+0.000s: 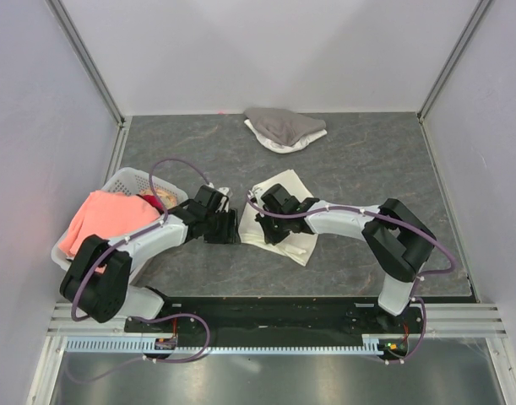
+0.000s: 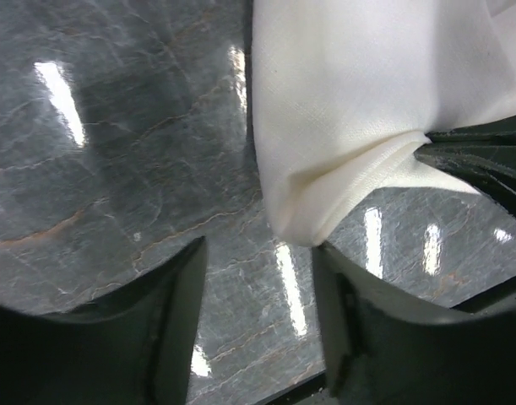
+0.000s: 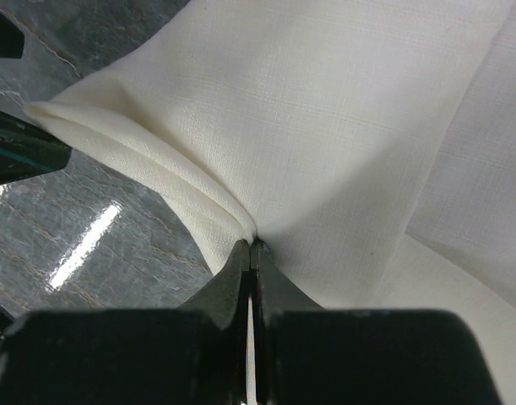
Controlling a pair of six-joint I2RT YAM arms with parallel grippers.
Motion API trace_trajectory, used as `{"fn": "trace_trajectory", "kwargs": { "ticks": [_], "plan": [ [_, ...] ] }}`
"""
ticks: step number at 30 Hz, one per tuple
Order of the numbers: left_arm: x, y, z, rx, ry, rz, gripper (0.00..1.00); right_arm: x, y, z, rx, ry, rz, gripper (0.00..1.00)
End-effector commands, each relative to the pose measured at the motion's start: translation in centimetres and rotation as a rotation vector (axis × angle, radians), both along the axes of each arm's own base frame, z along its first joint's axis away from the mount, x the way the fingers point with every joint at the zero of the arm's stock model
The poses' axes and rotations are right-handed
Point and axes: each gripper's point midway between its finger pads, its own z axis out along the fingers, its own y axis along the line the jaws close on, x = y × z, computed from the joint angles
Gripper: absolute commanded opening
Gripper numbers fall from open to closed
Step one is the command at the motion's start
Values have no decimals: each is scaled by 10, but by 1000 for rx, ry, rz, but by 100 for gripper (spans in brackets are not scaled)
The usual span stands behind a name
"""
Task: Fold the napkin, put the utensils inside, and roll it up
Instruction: Roll the napkin with the utensil
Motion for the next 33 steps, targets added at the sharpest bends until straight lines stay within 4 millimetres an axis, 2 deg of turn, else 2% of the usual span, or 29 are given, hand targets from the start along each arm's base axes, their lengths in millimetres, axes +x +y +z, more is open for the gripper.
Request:
{"fn": "trace_trajectory", "kwargs": {
  "ticks": [1, 9, 16, 20, 25, 33],
  "plan": [
    [23, -3, 19, -126, -115, 69, 66, -15, -10, -28, -46, 103, 16, 0],
    [32, -12, 20, -234, -126, 43, 68, -17, -11, -32, -39, 139, 18, 0],
    [41, -12, 12, -224, -144, 48, 65, -21, -11, -35, -37, 165, 30, 0],
    [40, -10, 6, -215, -138, 49, 64, -22, -11, -38, -39, 178, 31, 0],
    [41, -11, 12, -239, -186, 43, 72, -22, -10, -38, -32, 191, 34, 0],
    [41, -9, -3, -211, -150, 36, 72, -24, -10, -41, -22, 233, 29, 0]
  ]
}}
